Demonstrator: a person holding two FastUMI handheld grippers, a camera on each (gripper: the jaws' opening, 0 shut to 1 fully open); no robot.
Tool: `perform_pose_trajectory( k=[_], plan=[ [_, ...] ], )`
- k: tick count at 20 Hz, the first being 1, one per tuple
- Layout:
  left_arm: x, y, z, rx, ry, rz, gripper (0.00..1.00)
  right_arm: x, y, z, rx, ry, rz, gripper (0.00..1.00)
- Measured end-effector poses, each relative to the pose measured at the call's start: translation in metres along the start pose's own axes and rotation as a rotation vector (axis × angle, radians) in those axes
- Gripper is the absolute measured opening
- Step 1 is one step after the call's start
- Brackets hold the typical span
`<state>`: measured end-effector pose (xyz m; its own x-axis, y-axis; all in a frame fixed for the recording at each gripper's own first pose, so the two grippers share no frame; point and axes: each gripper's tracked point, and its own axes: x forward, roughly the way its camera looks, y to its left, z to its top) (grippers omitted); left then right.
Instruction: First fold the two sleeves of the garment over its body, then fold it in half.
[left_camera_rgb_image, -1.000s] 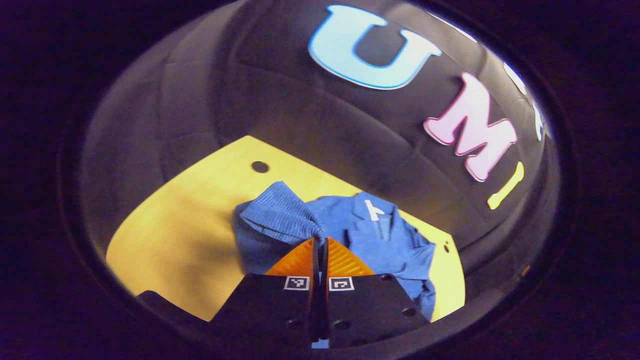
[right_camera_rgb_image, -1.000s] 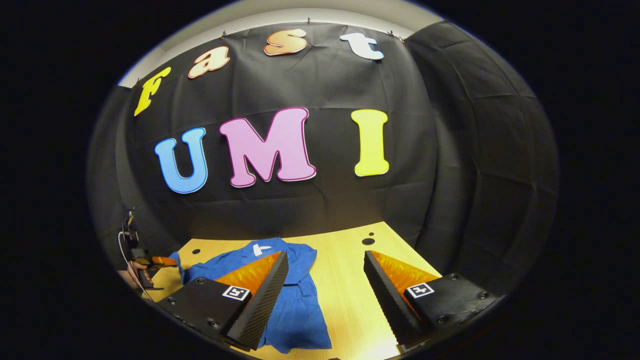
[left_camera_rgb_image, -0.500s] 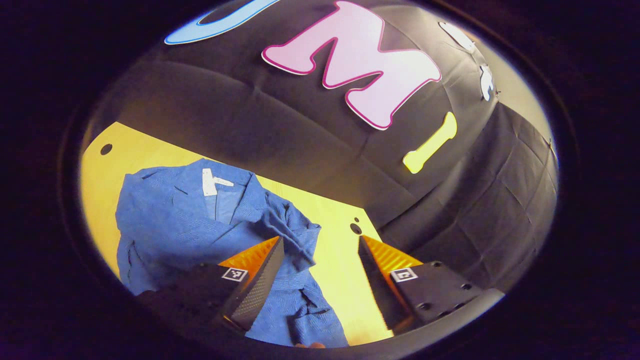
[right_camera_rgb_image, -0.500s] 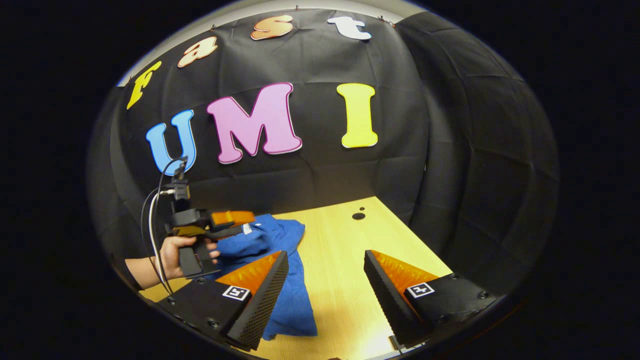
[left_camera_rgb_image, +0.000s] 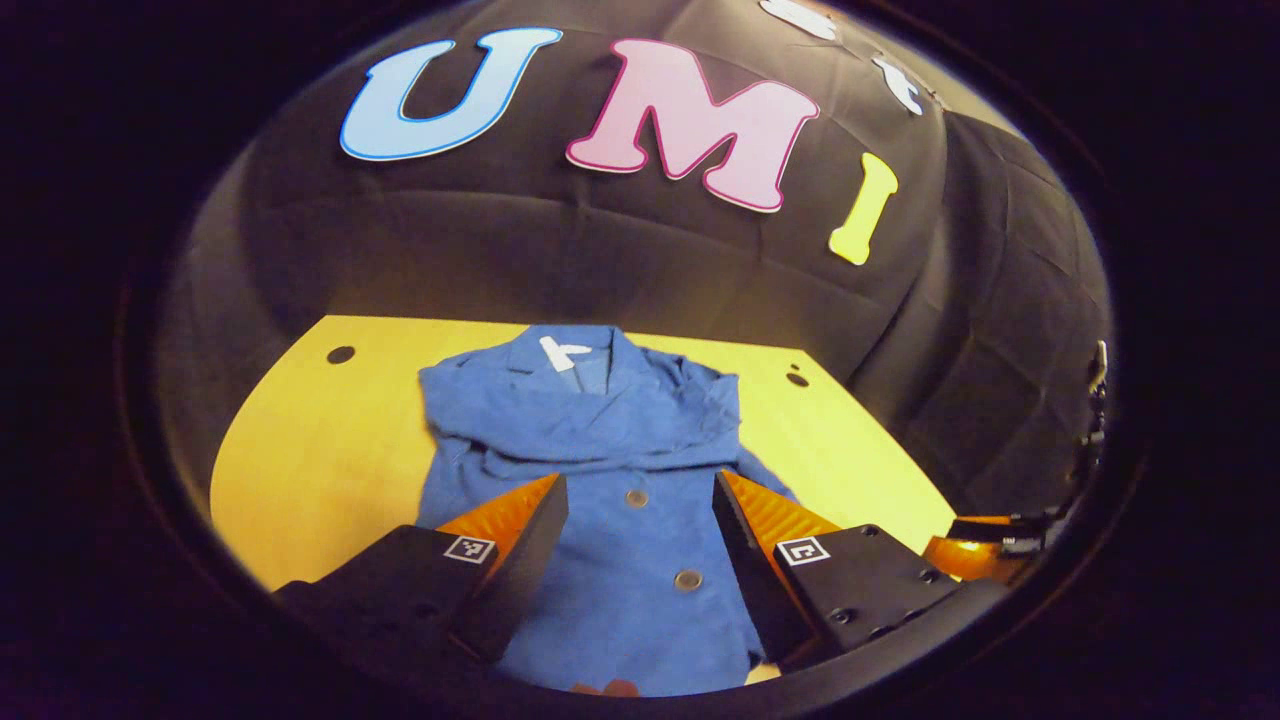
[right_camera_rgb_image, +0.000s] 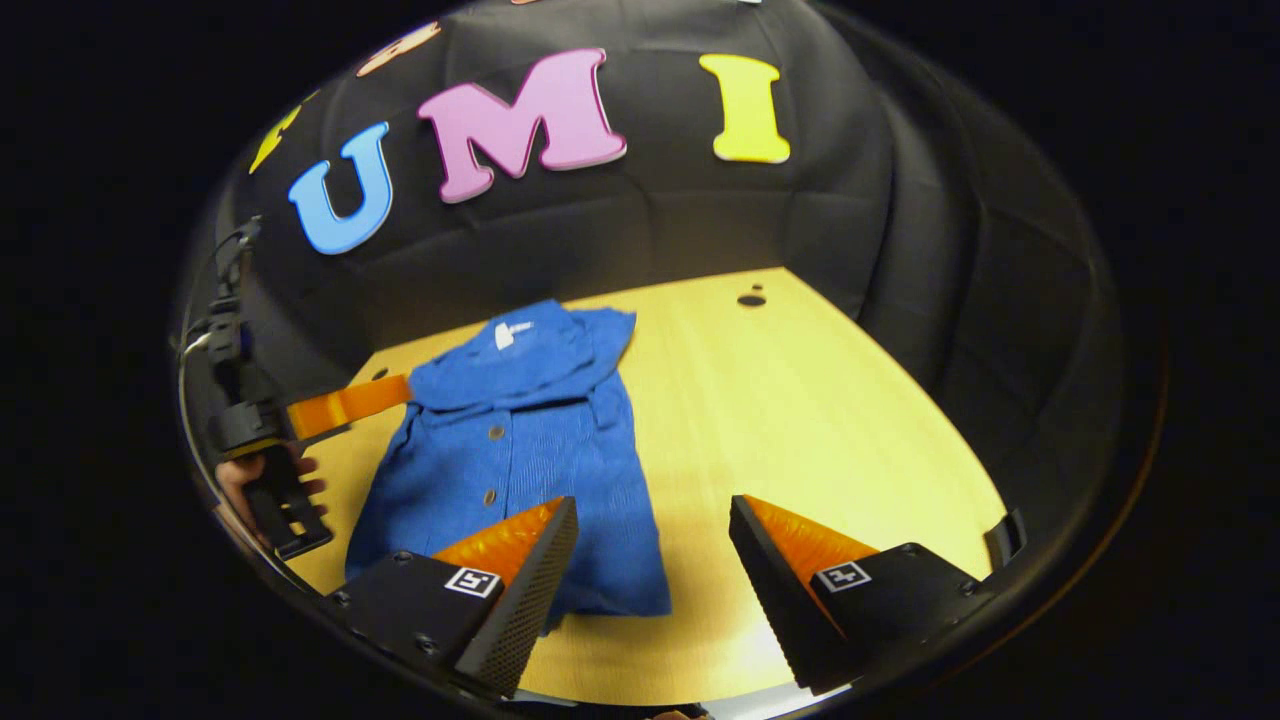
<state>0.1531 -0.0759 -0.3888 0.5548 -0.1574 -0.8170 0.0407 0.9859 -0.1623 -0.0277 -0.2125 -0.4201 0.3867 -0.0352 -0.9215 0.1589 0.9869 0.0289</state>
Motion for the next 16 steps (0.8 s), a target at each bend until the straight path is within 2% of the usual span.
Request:
perform_pose_trajectory(
  k=[3, 4, 6, 8, 9, 12, 13, 15, 16],
  plan=[
    [-0.049, 0.051, -0.079, 0.033, 0.119, 0.150, 0.85, 0.020, 0.005, -0.042, -0.007, 0.142, 0.006, 0.98],
    [-0.056, 0.059, -0.103, 0.002, 0.155, 0.170, 0.82, 0.024, 0.003, -0.050, -0.008, 0.171, 0.003, 0.98],
    [-0.062, 0.068, -0.145, -0.079, 0.247, 0.198, 0.85, 0.033, 0.000, -0.062, -0.029, 0.200, -0.022, 0.99],
    [-0.066, 0.081, -0.173, -0.140, 0.292, 0.260, 0.85, 0.044, -0.004, -0.073, -0.041, 0.221, -0.048, 0.99],
    [-0.068, 0.083, -0.184, -0.168, 0.312, 0.281, 0.85, 0.050, -0.006, -0.079, -0.036, 0.248, -0.052, 0.99],
    [-0.063, 0.082, -0.200, -0.217, 0.365, 0.279, 0.85, 0.058, -0.008, -0.091, -0.052, 0.311, -0.055, 0.99],
    [-0.061, 0.083, -0.198, -0.186, 0.347, 0.282, 0.85, 0.070, -0.005, -0.087, -0.067, 0.276, -0.050, 1.00],
    [-0.061, 0.085, -0.198, -0.130, 0.369, 0.286, 0.84, 0.065, -0.003, -0.097, -0.162, 0.337, -0.059, 0.98],
    [-0.063, 0.081, -0.192, -0.100, 0.370, 0.277, 0.82, 0.068, 0.006, -0.096, -0.169, 0.335, -0.026, 0.99]
  ],
)
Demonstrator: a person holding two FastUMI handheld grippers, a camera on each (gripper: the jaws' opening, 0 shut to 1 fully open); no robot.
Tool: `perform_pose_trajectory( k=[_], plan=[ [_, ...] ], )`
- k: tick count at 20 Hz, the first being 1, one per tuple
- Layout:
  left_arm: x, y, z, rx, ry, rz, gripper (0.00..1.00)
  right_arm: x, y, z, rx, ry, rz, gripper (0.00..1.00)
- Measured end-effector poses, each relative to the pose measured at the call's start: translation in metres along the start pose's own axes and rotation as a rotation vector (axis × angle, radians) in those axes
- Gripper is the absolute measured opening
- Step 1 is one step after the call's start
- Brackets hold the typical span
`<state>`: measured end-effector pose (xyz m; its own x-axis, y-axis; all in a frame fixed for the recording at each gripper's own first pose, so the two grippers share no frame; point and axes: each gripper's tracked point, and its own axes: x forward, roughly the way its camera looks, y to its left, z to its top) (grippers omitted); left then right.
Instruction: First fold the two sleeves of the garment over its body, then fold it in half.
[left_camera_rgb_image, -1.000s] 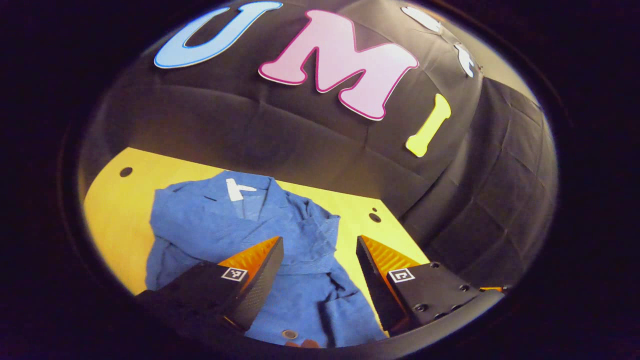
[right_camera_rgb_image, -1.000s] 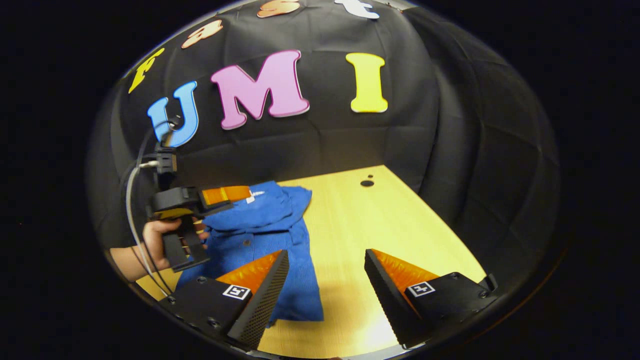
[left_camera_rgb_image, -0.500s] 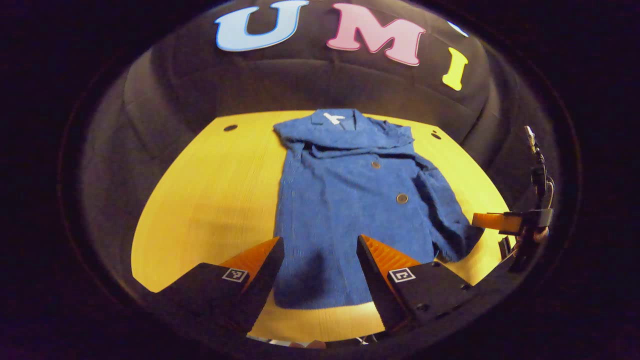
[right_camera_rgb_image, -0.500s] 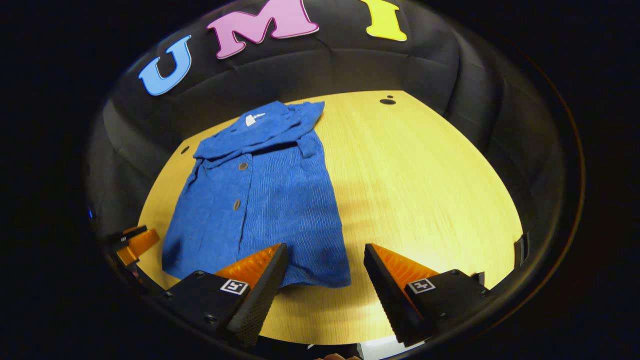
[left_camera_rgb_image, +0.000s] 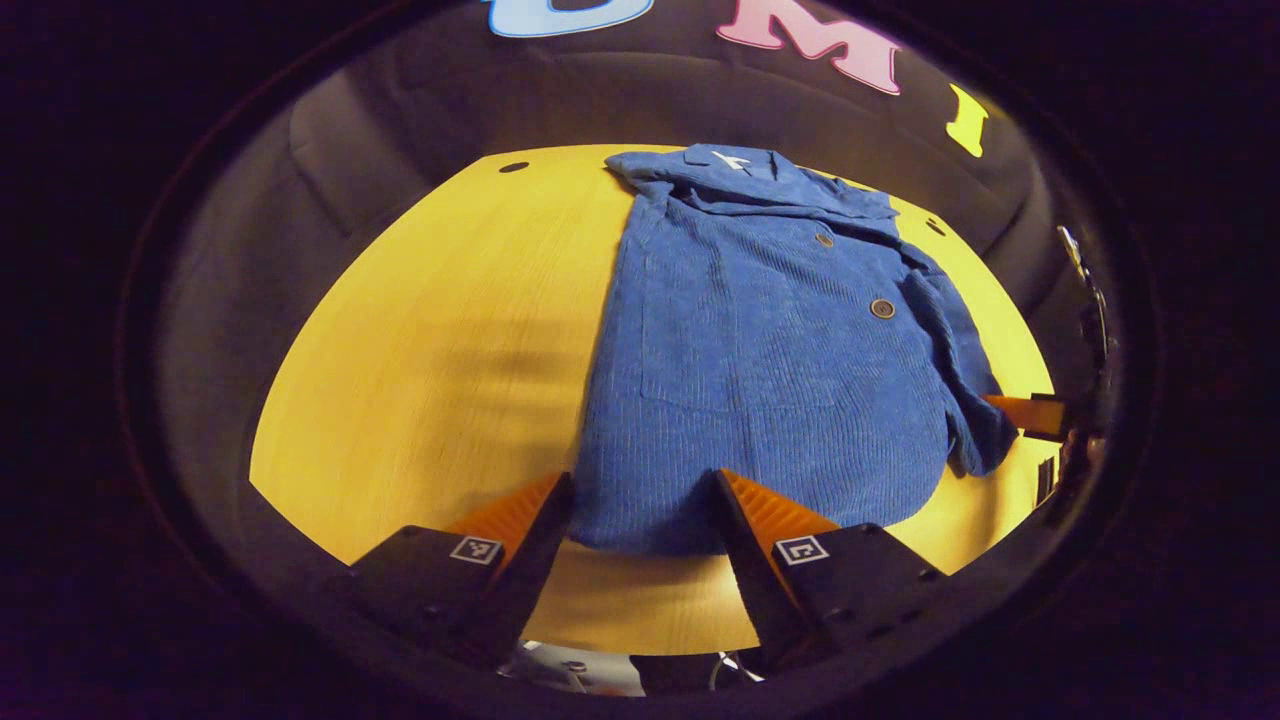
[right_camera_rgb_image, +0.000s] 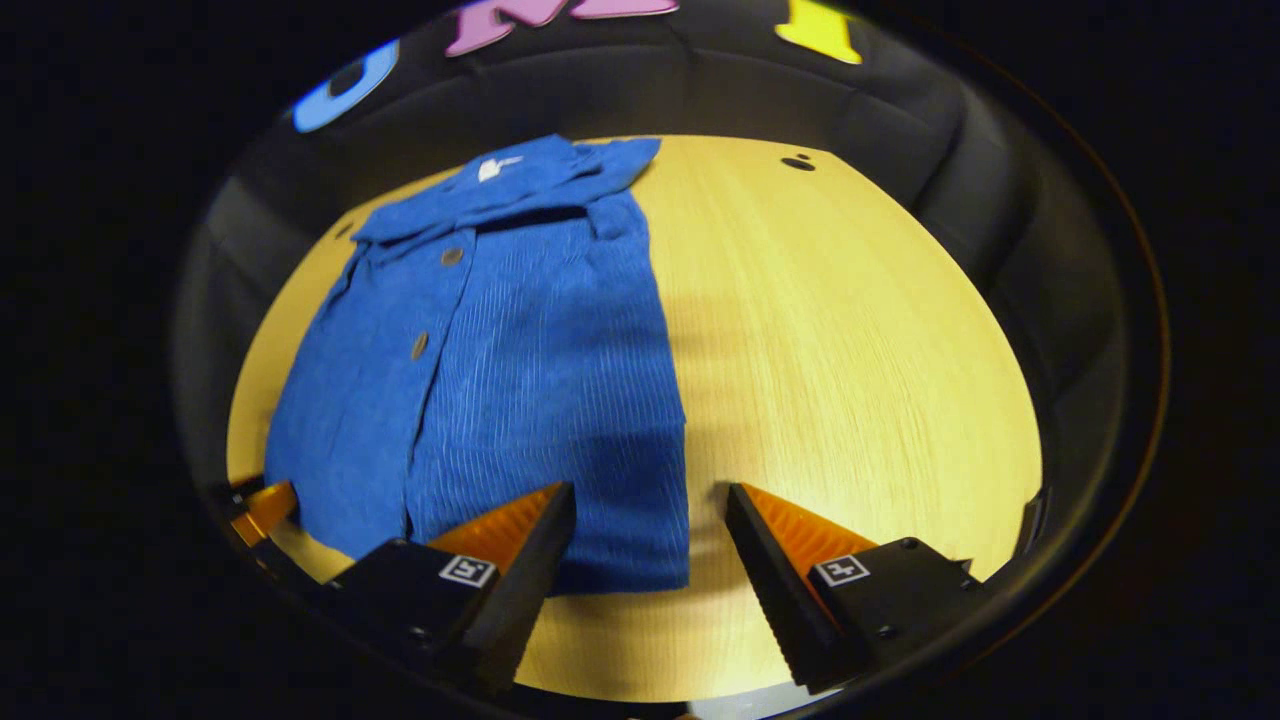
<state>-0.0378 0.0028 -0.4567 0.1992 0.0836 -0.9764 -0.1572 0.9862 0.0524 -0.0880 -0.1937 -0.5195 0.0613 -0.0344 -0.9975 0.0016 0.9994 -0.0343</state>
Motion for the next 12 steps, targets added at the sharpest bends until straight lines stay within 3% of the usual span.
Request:
perform_pose_trajectory(
  k=[1, 3, 4, 5, 6, 8, 12],
  plan=[
    [0.005, -0.013, 0.003, 0.004, -0.003, -0.016, 0.73, -0.001, 0.006, 0.001, -0.013, 0.000, 0.011, 0.86],
    [0.009, -0.028, 0.005, -0.030, -0.014, -0.029, 0.31, -0.001, 0.019, 0.001, -0.047, -0.006, 0.069, 0.61],
    [0.010, -0.031, 0.007, -0.043, -0.016, -0.052, 0.09, -0.001, 0.021, 0.001, -0.047, -0.016, 0.080, 0.38],
    [0.009, -0.034, 0.009, -0.067, -0.014, -0.088, 0.09, 0.000, 0.020, 0.003, -0.041, -0.025, 0.097, 0.15],
    [0.007, -0.044, 0.008, -0.098, -0.003, -0.143, 0.02, -0.002, 0.022, 0.003, -0.021, -0.031, 0.125, 0.09],
    [0.006, -0.057, 0.006, -0.142, 0.003, -0.222, 0.00, -0.002, 0.022, 0.004, 0.069, -0.031, 0.173, 0.05],
    [-0.006, -0.057, 0.013, -0.158, -0.001, -0.231, 0.00, -0.015, 0.032, 0.018, 0.157, -0.053, 0.213, 0.05]
  ],
)
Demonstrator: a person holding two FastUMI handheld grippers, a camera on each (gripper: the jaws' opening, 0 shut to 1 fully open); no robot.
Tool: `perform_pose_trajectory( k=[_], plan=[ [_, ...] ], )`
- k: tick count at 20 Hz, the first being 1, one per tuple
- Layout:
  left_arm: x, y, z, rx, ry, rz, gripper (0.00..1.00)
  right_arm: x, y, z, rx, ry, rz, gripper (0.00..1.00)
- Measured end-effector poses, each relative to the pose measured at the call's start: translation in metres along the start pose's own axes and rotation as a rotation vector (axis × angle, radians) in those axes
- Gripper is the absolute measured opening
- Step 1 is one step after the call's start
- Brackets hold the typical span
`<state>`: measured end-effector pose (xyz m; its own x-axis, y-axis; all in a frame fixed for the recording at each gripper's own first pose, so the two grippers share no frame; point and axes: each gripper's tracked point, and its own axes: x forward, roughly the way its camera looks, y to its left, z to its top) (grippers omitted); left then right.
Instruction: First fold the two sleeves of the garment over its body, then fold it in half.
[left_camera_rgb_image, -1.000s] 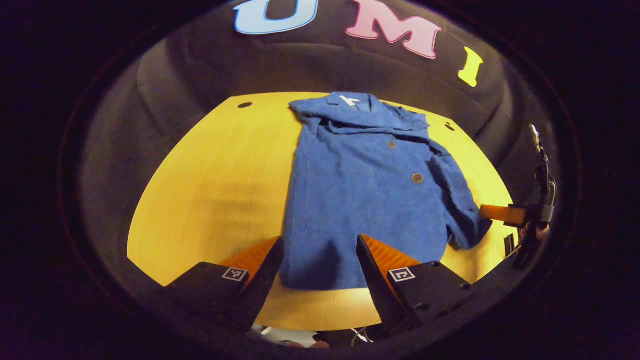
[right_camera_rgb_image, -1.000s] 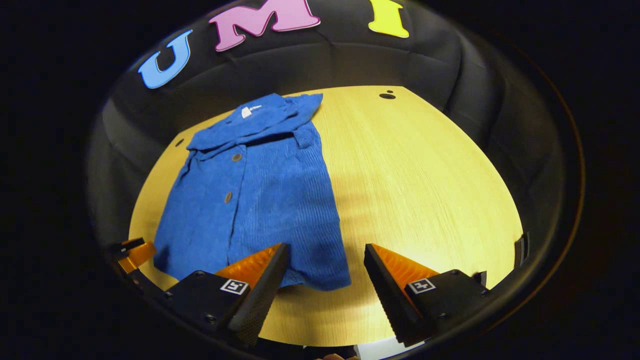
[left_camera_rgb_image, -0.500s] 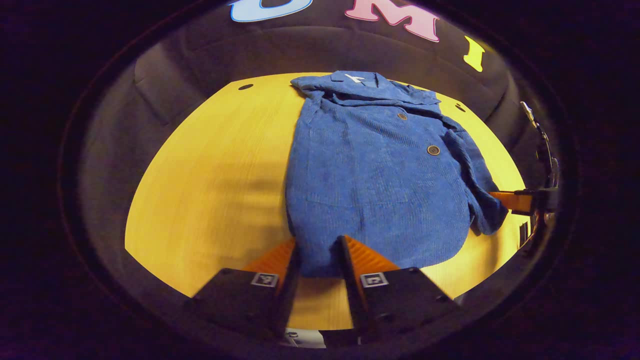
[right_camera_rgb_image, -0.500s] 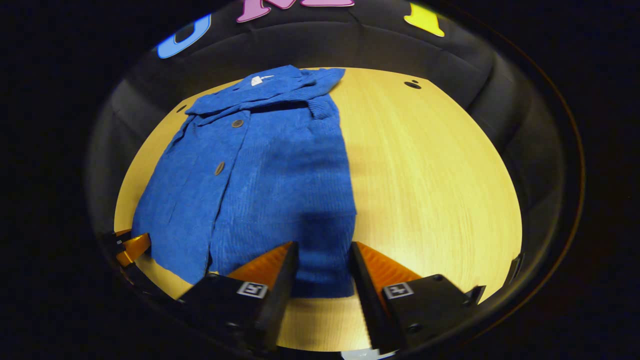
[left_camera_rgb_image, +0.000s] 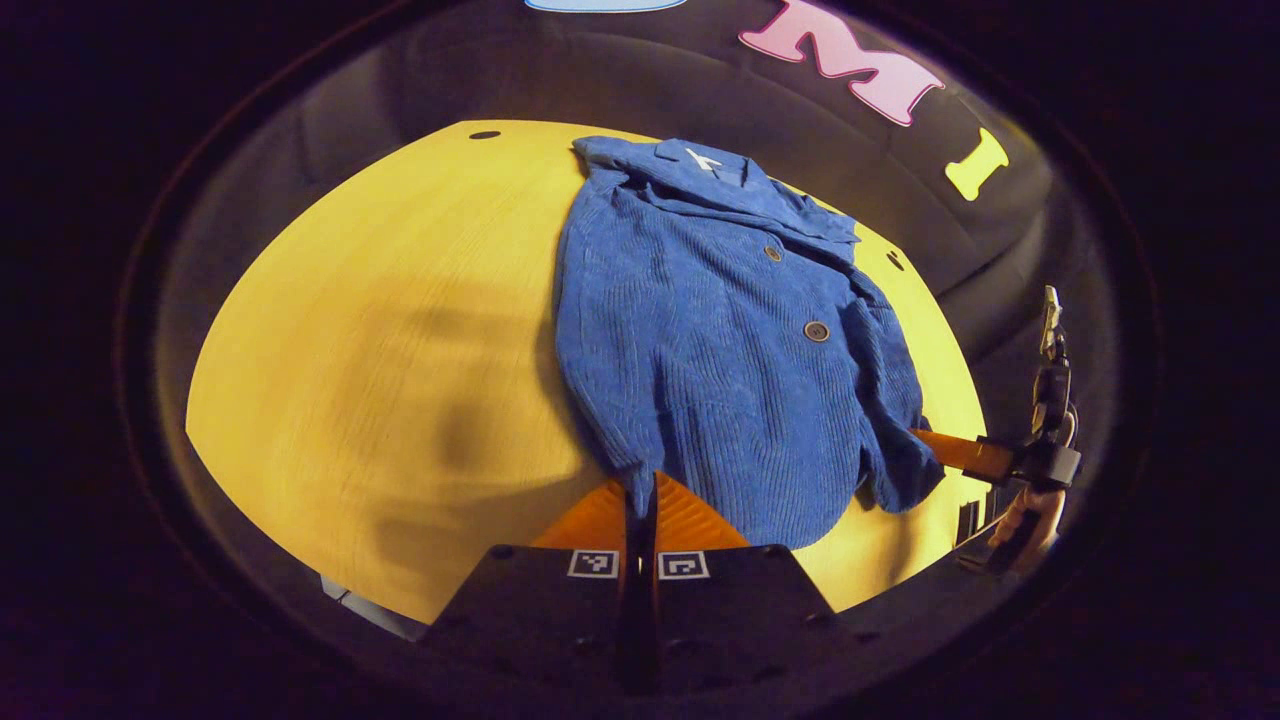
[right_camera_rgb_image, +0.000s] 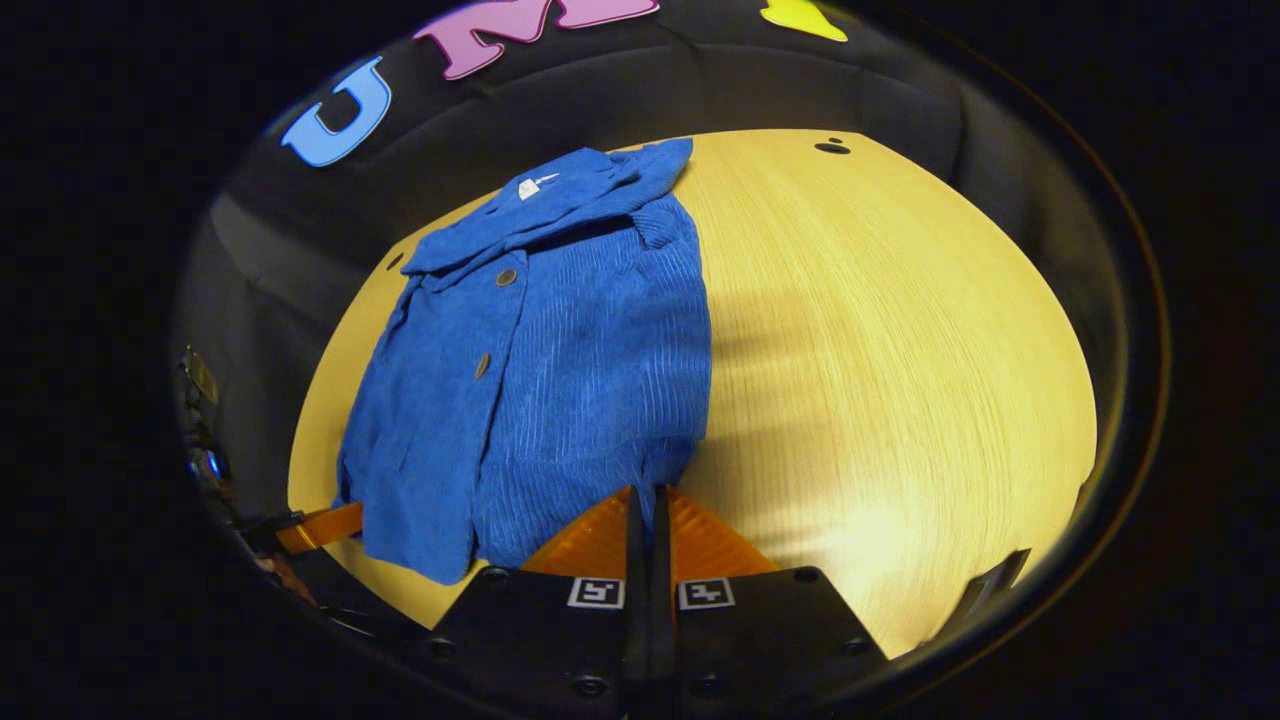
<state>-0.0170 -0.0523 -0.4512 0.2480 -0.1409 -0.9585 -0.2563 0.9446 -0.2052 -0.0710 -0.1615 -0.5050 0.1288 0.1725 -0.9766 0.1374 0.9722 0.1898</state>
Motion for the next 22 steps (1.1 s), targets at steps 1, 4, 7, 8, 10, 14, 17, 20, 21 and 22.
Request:
perform_pose_trajectory(
  k=[1, 4, 7, 8, 10, 14, 17, 20, 21, 22],
  plan=[
    [-0.007, -0.007, 0.007, 0.003, -0.016, -0.017, 0.00, -0.008, 0.010, 0.007, -0.002, -0.016, 0.022, 0.05],
    [-0.034, -0.024, 0.036, 0.011, -0.080, -0.070, 0.00, -0.029, 0.041, 0.051, -0.025, -0.102, 0.085, 0.05],
    [-0.053, -0.043, 0.084, 0.016, -0.146, -0.113, 0.00, -0.037, 0.068, 0.103, -0.039, -0.162, 0.150, 0.05],
    [-0.057, -0.049, 0.105, 0.020, -0.173, -0.130, 0.00, -0.038, 0.076, 0.122, -0.038, -0.185, 0.168, 0.04],
    [-0.061, -0.058, 0.153, 0.045, -0.226, -0.156, 0.00, -0.035, 0.085, 0.166, -0.056, -0.238, 0.185, 0.04],
    [-0.057, -0.069, 0.276, 0.066, -0.362, -0.198, 0.00, -0.017, 0.099, 0.273, -0.050, -0.375, 0.195, 0.04],
    [-0.030, -0.062, 0.369, 0.077, -0.469, -0.175, 0.00, 0.019, 0.096, 0.345, -0.040, -0.435, 0.159, 0.04],
    [0.008, -0.044, 0.457, 0.086, -0.609, -0.121, 0.00, 0.065, 0.081, 0.407, -0.041, -0.479, 0.079, 0.04],
    [0.024, -0.038, 0.481, 0.082, -0.644, -0.103, 0.00, 0.083, 0.069, 0.422, -0.037, -0.477, 0.040, 0.05],
    [0.036, -0.031, 0.497, 0.074, -0.656, -0.088, 0.03, 0.102, 0.059, 0.436, -0.018, -0.483, 0.005, 0.05]
  ],
)
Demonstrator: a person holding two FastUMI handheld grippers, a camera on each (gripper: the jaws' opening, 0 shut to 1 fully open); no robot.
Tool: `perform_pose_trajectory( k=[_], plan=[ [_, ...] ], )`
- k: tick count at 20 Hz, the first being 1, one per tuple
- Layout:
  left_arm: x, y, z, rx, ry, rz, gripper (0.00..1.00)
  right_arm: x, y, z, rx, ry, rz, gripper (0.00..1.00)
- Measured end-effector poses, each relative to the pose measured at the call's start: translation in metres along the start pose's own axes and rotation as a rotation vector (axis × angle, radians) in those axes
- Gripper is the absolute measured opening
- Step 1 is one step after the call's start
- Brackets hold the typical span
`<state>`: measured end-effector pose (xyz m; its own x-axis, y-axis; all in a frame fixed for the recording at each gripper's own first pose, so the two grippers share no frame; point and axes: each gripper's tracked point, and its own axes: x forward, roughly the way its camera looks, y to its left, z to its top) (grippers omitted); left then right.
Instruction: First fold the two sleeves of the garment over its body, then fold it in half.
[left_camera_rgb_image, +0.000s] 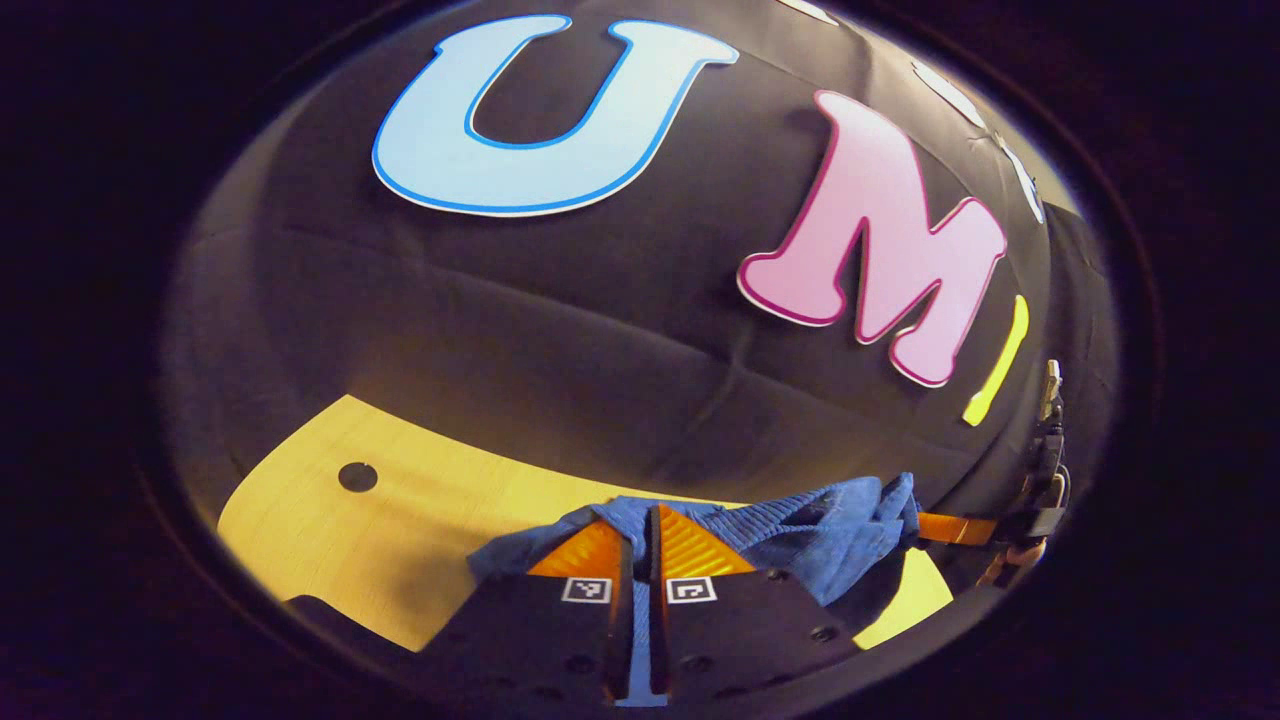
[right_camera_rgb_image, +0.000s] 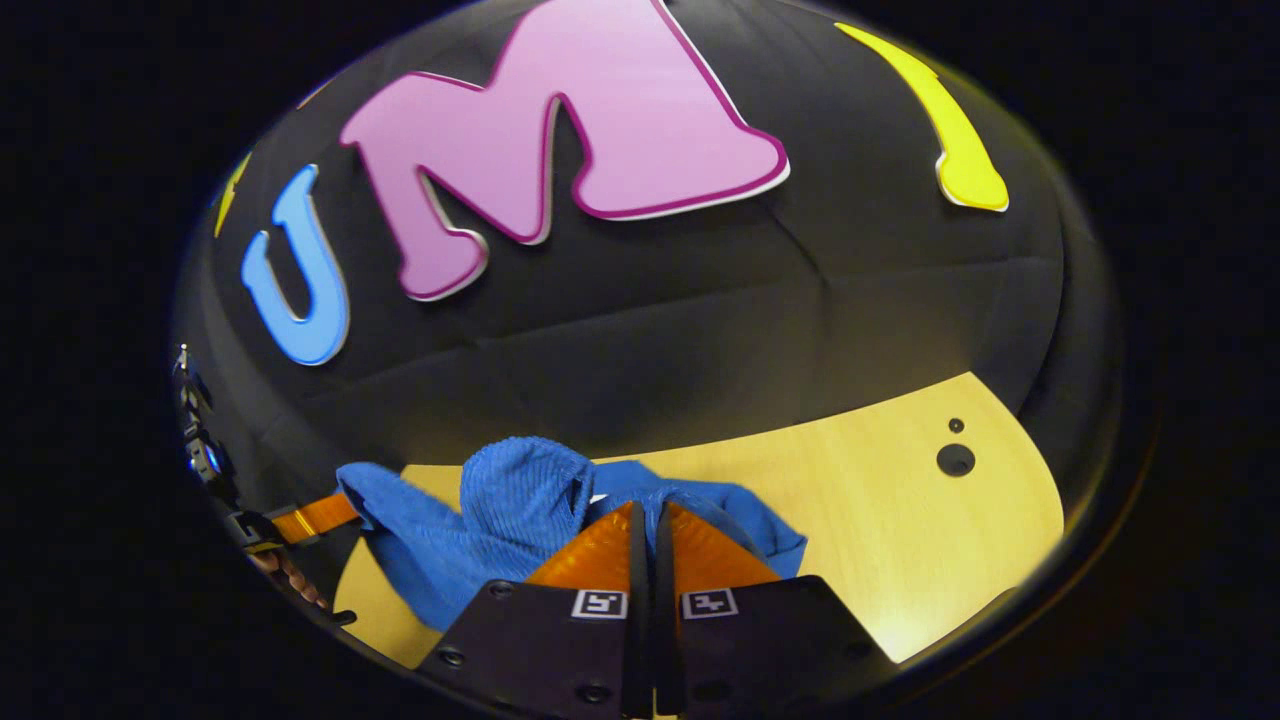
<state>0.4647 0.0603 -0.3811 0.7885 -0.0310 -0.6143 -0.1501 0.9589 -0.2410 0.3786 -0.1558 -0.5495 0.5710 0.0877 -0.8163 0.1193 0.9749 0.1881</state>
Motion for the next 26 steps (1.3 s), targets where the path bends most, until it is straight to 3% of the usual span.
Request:
perform_pose_trajectory(
  k=[1, 4, 7, 11, 13, 14, 17, 19, 21, 26],
  plan=[
    [0.018, 0.006, -0.005, -0.001, 0.010, -0.003, 0.10, 0.014, -0.007, 0.000, 0.032, -0.002, -0.023, 0.29],
    [0.022, 0.029, -0.036, 0.044, 0.109, 0.080, 0.82, 0.015, -0.019, 0.001, 0.085, -0.039, -0.049, 1.00],
    [-0.011, 0.018, -0.035, 0.096, 0.036, 0.079, 0.86, -0.034, -0.024, 0.023, 0.069, -0.220, -0.073, 0.98],
    [-0.125, -0.017, -0.011, 0.202, -0.158, 0.049, 0.85, -0.135, 0.001, 0.037, 0.041, -0.448, -0.041, 0.98],
    [-0.186, -0.031, 0.005, 0.251, -0.311, 0.039, 0.85, -0.193, 0.018, 0.039, -0.007, -0.554, -0.033, 0.96],
    [-0.213, -0.031, -0.005, 0.266, -0.337, 0.074, 0.79, -0.223, 0.026, 0.030, -0.035, -0.591, -0.042, 0.96],
    [-0.294, -0.027, -0.054, 0.304, -0.350, 0.134, 0.82, -0.321, 0.040, -0.004, 0.012, -0.701, -0.083, 0.97],
    [-0.344, -0.035, -0.077, 0.279, -0.351, 0.119, 0.82, -0.378, 0.048, -0.037, 0.047, -0.702, -0.109, 0.96],
    [-0.392, -0.046, -0.101, 0.230, -0.303, 0.062, 0.82, -0.418, 0.055, -0.069, 0.007, -0.645, -0.128, 0.96],
    [-0.491, -0.054, -0.101, 0.229, -0.348, 0.053, 0.82, -0.502, 0.109, -0.097, -0.140, -0.610, -0.031, 0.96]
  ],
)
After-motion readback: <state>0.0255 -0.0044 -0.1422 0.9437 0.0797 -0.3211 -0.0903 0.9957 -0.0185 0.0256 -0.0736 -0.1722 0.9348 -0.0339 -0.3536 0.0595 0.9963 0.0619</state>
